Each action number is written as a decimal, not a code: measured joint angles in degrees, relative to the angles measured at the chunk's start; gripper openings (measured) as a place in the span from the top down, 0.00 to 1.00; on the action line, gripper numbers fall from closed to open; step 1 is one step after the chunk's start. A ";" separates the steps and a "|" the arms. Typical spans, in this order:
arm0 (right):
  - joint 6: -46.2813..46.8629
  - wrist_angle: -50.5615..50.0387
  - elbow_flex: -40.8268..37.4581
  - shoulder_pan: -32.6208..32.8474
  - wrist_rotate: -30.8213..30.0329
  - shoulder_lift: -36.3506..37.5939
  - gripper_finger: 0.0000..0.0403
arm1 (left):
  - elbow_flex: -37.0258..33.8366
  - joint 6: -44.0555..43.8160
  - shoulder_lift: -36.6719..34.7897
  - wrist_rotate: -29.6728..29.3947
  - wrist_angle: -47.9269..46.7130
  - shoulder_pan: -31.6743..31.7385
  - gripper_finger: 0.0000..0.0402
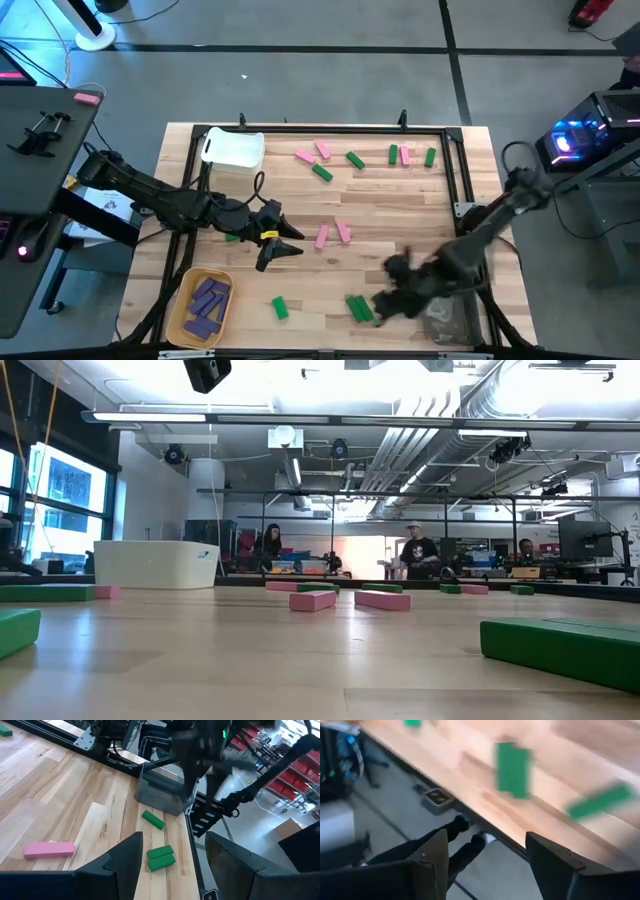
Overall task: Sort blocks
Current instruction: Put the green block into the black bin
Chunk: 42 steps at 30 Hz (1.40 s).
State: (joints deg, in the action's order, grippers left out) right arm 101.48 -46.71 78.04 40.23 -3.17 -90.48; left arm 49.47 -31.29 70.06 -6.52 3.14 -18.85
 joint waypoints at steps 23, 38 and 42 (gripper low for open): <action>-9.61 5.86 -0.11 -7.69 3.07 -17.73 0.51 | 0.00 1.04 0.00 -0.01 -1.00 0.09 0.50; -30.33 3.42 -0.04 -41.01 -16.08 -2.73 0.51 | 0.00 2.18 -14.58 7.26 -3.74 -0.50 0.50; -38.30 7.29 -0.04 -52.84 -9.95 -5.15 0.51 | 0.02 4.85 -18.31 6.64 -5.05 -0.48 0.50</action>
State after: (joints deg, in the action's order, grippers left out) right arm 63.18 -39.42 78.00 -12.61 -13.12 -95.64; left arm 49.50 -26.44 51.76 0.12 -1.92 -19.33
